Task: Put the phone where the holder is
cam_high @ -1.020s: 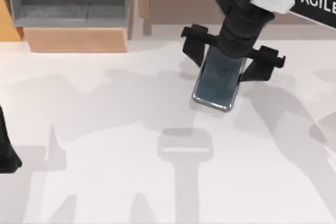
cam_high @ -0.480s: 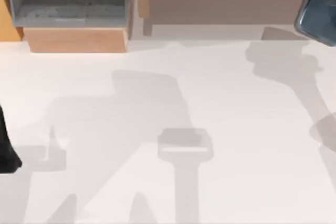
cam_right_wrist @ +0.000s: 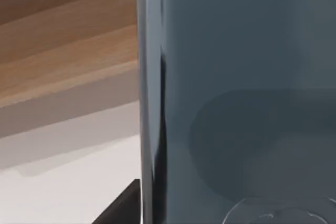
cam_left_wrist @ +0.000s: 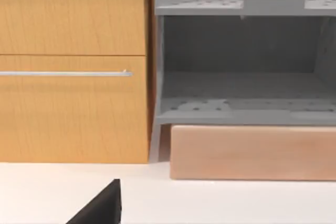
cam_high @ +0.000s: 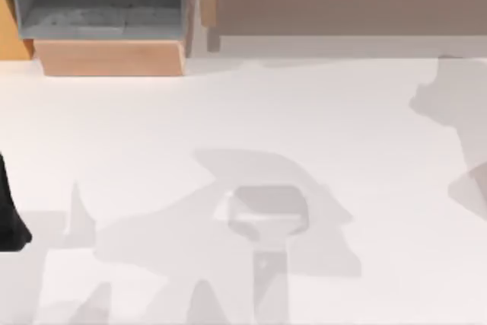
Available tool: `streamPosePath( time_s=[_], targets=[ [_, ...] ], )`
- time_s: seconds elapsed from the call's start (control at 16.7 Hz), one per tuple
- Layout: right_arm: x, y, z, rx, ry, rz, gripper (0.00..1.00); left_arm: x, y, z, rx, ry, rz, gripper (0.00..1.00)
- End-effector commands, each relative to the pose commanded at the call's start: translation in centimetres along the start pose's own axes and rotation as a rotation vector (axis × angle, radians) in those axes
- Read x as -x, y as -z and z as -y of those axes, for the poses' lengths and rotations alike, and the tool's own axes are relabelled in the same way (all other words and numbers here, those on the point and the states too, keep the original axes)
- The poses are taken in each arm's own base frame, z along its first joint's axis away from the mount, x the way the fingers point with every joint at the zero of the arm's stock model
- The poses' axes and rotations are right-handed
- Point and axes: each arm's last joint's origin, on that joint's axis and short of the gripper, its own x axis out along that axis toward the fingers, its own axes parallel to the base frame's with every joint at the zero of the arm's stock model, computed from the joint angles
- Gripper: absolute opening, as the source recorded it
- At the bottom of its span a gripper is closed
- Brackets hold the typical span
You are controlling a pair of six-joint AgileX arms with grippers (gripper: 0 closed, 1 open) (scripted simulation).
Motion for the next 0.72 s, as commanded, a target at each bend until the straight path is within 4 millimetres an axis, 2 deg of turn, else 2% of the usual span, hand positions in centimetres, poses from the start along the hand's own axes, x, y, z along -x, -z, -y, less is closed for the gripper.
streamPosePath(
  time_s=[0.18,0.3,0.54,0.72],
  targets=[
    [2.1,1.0,1.6,0.04,0.022,0.111,0.0,0.0,0.0,0.0,0.0,0.0,0.0,1.0],
    [2.6,2.3,2.6,0.058,0.041,0.142,0.0,0.0,0.0,0.0,0.0,0.0,0.0,1.0],
    [2.6,5.3,4.5,0.093,0.088,0.152,0.0,0.0,0.0,0.0,0.0,0.0,0.0,1.0],
    [1.8,8.4,6.0,0.125,0.128,0.118,0.0,0.0,0.0,0.0,0.0,0.0,0.0,1.0]
  ],
)
